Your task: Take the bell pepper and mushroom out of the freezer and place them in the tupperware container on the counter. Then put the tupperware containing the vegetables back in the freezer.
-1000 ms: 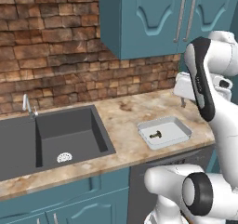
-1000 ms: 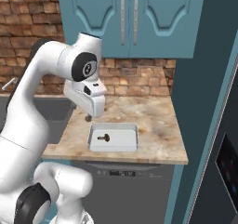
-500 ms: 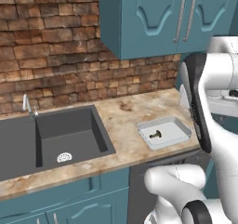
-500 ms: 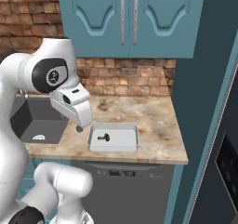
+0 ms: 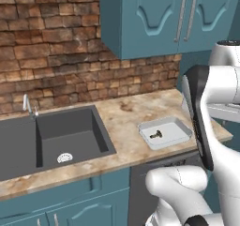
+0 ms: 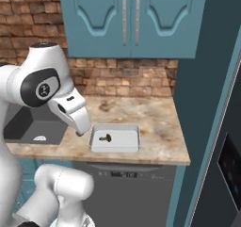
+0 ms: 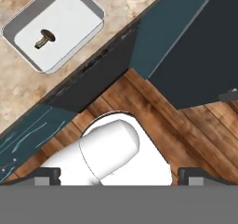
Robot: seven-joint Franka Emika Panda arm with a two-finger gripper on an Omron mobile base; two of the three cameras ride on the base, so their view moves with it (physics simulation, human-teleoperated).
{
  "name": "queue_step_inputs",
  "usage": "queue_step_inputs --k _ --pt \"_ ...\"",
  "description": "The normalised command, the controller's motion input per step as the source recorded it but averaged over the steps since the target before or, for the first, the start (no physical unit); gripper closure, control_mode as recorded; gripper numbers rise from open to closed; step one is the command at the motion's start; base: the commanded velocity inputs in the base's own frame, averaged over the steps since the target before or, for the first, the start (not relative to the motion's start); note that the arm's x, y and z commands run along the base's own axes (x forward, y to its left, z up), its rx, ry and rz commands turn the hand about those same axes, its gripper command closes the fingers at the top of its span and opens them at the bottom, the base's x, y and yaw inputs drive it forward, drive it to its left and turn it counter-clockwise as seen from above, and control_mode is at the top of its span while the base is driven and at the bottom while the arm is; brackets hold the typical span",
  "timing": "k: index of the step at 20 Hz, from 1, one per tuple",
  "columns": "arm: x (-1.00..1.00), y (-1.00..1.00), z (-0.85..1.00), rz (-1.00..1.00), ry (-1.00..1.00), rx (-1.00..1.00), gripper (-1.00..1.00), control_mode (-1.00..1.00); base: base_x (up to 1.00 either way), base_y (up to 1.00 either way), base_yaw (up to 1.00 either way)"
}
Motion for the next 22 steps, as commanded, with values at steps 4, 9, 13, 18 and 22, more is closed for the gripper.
queue_step_inputs --k 4,9,13,18,22 --pt "0.00 0.00 0.00 0.00 0.00 0.00 -1.00 1.00 -0.97 0.03 -0.16" --pt "0.00 0.00 0.00 0.00 0.00 0.00 -1.00 1.00 -0.82 0.11 -0.75" --pt "0.00 0.00 0.00 0.00 0.00 0.00 -1.00 1.00 -0.56 0.04 -0.86" --pt "0.00 0.00 0.00 0.00 0.00 0.00 -1.00 1.00 -0.45 0.02 -0.85" --pt "0.00 0.00 0.00 0.00 0.00 0.00 -1.00 1.00 0.01 -0.42 -0.74"
